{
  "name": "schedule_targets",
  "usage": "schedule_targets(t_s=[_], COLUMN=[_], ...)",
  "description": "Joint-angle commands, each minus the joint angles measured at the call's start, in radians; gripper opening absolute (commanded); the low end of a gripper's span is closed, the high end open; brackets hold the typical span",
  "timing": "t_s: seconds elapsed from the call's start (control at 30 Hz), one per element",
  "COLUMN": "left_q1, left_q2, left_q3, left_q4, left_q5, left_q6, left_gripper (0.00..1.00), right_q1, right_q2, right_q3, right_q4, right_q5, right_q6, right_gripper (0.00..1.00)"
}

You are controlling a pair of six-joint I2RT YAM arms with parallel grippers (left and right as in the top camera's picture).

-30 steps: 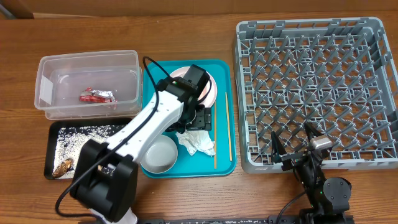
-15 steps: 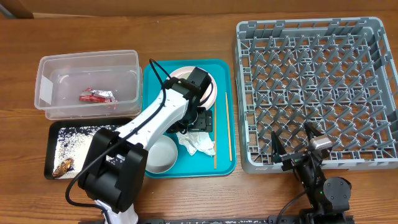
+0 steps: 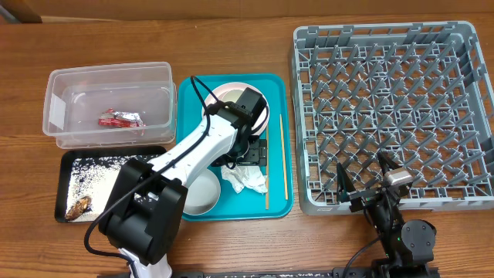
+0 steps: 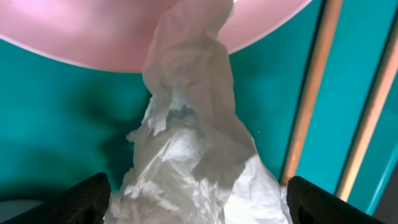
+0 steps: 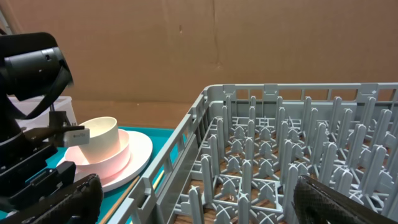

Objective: Sort waste into correct bins and load items into the dishwasher

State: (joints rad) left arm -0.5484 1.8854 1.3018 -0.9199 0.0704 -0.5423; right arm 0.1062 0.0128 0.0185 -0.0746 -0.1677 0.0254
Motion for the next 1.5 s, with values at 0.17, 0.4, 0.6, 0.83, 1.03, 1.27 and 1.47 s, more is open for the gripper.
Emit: schedule_targets(t_s=[0.17,0.4,0.6,0.83,1.03,1.27,1.47], left_q1=[-0.003,-0.003,-0.002,-0.002,-0.002,-0.002,0.005], left_q2=[0.018,0.018,0.018,0.018,0.018,0.018,-0.002], left_q3=[-0.047,-0.047,-0.047,-0.047,-0.047,-0.046,0.012], left_q4=[0.037,0.042,0.049,0.066,0.075,0.064,0.014], left_q5=[-0.003,-0.003,-0.003,-0.003,-0.003,-0.002,0.000], left_q6=[0.000,0.000,0.000,0.000,0.000,0.004,0.004], left_gripper=[0.89,0.74,0.56,0.31,0.13,0.04,0.04], right_q1=[0.006,0.006,0.006,0.006,0.006,0.006,0.006], right_q2=[-0.009,-0.009,-0.009,-0.009,-0.009,-0.009,-0.009], right_q3=[-0.011,-0.011,-0.011,-0.011,-0.011,-0.011,-0.011], right_q4=[0.005,0.005,0.005,0.005,0.005,0.005,0.005], right_q5=[0.009,0.009,0.009,0.009,0.009,0.009,0.009], right_q6=[-0.006,-0.006,-0.006,-0.006,-0.006,-0.006,-0.006], right_gripper=[1.00,1.00,1.00,1.00,1.00,1.00,1.00])
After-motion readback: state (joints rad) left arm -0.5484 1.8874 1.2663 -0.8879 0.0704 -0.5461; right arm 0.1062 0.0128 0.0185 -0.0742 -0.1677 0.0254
